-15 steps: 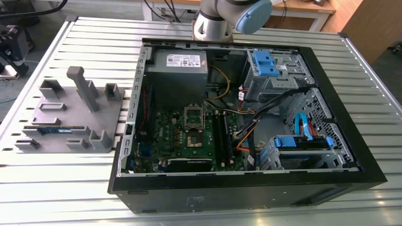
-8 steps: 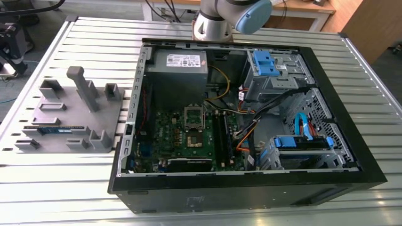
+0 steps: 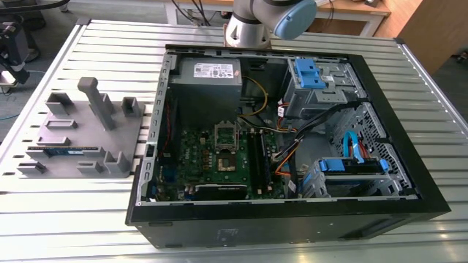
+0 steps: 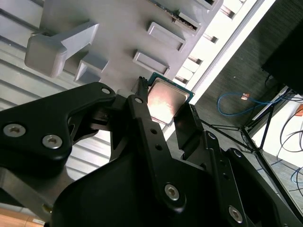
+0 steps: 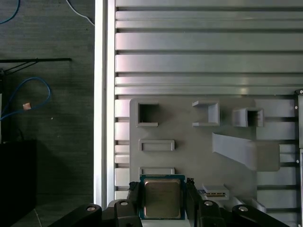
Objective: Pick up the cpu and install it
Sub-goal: 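Pick up the cpu and move it towards the insertion slot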
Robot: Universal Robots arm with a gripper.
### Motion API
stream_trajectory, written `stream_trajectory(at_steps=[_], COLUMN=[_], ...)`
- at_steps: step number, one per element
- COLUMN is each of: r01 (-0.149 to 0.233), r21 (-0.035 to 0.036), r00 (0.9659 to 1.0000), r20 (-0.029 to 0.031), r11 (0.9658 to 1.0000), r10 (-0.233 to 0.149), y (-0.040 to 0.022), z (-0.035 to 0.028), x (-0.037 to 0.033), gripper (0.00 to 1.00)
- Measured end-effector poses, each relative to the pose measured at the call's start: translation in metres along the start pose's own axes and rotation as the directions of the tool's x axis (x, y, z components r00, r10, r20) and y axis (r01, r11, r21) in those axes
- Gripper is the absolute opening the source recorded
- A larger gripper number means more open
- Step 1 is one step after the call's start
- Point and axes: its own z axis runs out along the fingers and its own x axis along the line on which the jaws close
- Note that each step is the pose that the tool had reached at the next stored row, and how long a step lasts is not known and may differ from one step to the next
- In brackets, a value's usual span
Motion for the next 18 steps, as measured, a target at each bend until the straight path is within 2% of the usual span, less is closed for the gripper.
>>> stream_trajectory(at_steps=[7, 18], r01=[0.0, 0.0], r21=[0.0001, 0.0], r00=[1.0, 1.0], r20=[-0.0001, 0.0001], r11=[1.0, 1.0], r10=[0.0, 0.0], y=[0.0001, 0.0005], z=[-0.0016, -0.0134], x=[0.0, 0.0], gripper=[0.47, 0.47])
